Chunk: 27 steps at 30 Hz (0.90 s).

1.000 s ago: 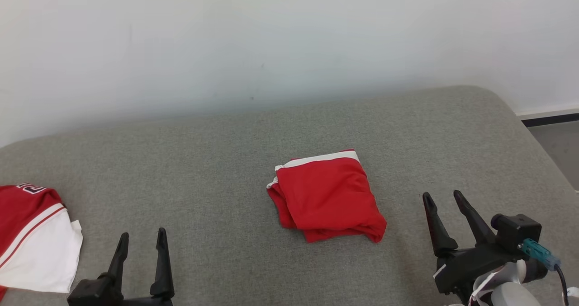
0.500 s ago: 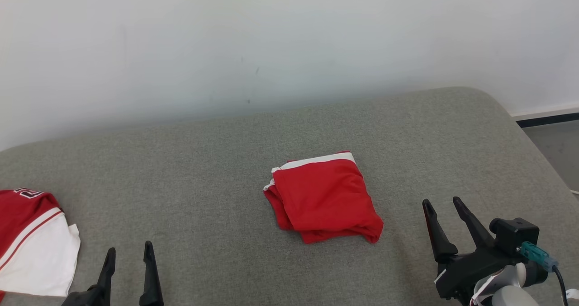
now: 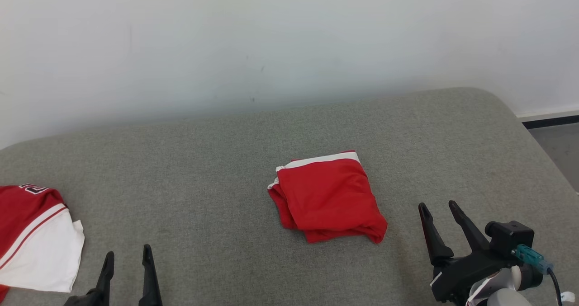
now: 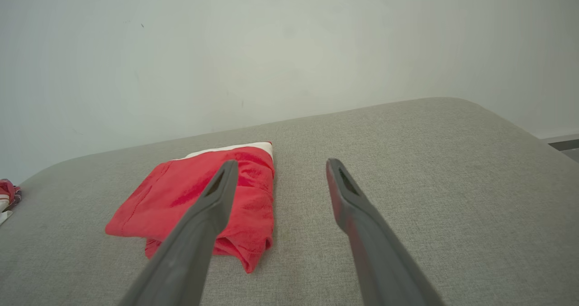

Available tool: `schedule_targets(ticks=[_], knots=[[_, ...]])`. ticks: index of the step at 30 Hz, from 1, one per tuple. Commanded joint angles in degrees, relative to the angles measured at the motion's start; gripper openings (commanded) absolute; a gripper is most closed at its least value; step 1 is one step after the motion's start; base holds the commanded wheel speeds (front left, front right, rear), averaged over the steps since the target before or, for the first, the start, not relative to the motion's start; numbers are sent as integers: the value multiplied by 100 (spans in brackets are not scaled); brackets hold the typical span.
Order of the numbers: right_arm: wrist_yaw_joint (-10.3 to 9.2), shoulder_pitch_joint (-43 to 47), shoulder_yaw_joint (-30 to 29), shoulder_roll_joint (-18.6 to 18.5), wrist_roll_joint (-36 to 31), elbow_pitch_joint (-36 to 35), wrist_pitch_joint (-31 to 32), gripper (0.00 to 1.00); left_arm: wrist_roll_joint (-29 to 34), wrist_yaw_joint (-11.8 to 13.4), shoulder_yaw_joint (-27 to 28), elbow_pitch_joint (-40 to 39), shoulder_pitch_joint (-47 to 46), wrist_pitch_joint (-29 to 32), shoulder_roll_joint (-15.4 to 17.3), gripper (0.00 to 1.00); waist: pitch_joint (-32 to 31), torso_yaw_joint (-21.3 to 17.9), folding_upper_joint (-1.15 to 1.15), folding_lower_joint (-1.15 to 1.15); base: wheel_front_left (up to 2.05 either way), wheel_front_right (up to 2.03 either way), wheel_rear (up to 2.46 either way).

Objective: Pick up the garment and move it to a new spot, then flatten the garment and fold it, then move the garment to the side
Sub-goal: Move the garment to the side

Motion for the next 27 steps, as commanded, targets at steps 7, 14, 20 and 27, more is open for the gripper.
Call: schedule_targets(ticks=[7, 14, 20, 27], knots=[[-13, 35, -14, 19, -28, 27, -30, 100, -84, 42, -49, -74, 81, -4, 0, 100, 28, 37, 0, 0, 0, 0, 0], [-13, -227, 26, -114, 69, 6, 258, 100, -35, 20, -156, -157, 15, -5, 0, 100, 119, 257, 0, 0, 0, 0, 0], [-13, -891, 88, -266, 390, 361, 1299, 100, 54, -39, -273, -244, -96, -4, 0, 100, 291, 609, 0, 0, 0, 0, 0], [-13, -1660, 87, -426, 414, 1287, 2438, 100, 59, -140, -449, -251, -346, -4, 0, 100, 664, 1169, 0, 0, 0, 0, 0]])
